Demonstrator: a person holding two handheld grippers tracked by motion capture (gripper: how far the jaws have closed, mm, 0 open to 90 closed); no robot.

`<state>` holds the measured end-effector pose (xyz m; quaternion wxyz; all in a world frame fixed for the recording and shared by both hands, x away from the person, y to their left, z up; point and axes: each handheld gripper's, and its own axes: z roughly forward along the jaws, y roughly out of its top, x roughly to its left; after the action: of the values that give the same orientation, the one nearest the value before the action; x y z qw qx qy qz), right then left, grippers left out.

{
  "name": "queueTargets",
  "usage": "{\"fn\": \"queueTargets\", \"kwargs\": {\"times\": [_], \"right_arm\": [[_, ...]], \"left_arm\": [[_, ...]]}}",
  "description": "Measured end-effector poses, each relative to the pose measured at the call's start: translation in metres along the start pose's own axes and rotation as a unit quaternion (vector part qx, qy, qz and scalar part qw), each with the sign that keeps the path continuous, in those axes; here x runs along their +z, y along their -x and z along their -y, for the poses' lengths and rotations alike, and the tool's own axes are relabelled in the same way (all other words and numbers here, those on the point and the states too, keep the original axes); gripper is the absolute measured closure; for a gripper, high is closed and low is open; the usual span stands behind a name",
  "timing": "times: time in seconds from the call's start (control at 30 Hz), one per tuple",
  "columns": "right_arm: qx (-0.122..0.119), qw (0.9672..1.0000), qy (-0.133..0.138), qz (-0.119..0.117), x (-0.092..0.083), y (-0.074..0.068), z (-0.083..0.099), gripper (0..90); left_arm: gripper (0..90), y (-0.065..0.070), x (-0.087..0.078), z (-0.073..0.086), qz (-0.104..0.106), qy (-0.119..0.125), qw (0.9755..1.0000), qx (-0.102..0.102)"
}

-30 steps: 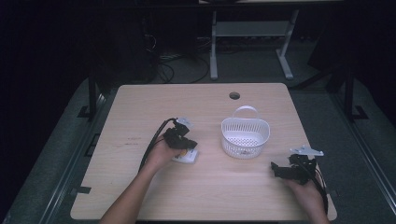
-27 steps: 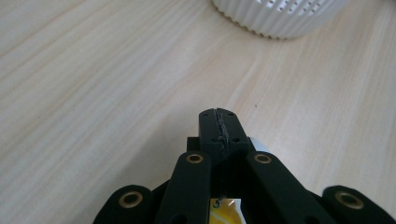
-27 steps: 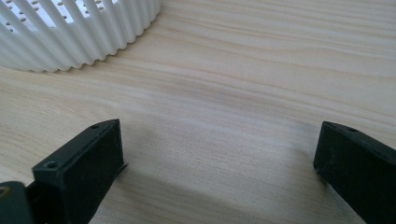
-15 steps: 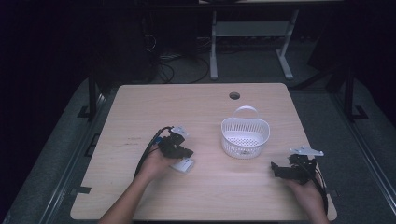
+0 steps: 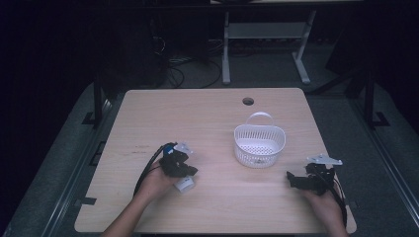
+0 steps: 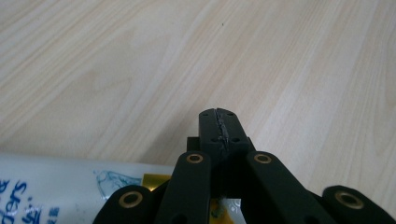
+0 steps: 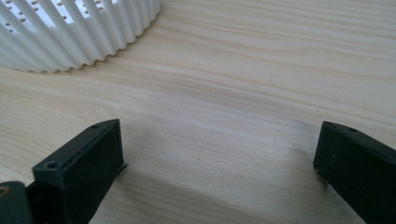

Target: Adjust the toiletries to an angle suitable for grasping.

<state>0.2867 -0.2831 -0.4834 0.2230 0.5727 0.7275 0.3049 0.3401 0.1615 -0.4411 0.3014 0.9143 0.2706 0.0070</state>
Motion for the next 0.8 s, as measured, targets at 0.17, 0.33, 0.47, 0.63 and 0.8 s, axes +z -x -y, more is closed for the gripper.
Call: {"fn": "queueTargets", "kwargs": {"times": [0.17, 0.33, 0.47, 0.63, 0.8], "right_arm": [[0.0, 1.0, 0.0, 0.0, 0.0, 0.0, 0.0, 0.9], [0.0, 1.0, 0.0, 0.0, 0.0, 0.0, 0.0, 1.0], [0.0, 1.0, 0.0, 0.0, 0.0, 0.0, 0.0, 1.0], [0.0, 1.0, 0.0, 0.0, 0.0, 0.0, 0.0, 1.0], [0.0, 1.0, 0.0, 0.001, 0.0, 0.0, 0.0, 1.0]], "left_arm": [[90.0, 0.002, -0.007, 0.01, -0.004, -0.001, 1.0, -0.002], [90.0, 0.002, -0.014, 0.019, -0.011, -0.001, 0.9999, -0.008], [90.0, 0.002, -0.019, 0.026, -0.016, -0.001, 0.9998, -0.011], [90.0, 0.003, -0.024, 0.033, -0.025, 0.0, 0.9995, -0.016], [90.0, 0.002, -0.031, 0.04, -0.037, -0.001, 0.9991, -0.019]]}}
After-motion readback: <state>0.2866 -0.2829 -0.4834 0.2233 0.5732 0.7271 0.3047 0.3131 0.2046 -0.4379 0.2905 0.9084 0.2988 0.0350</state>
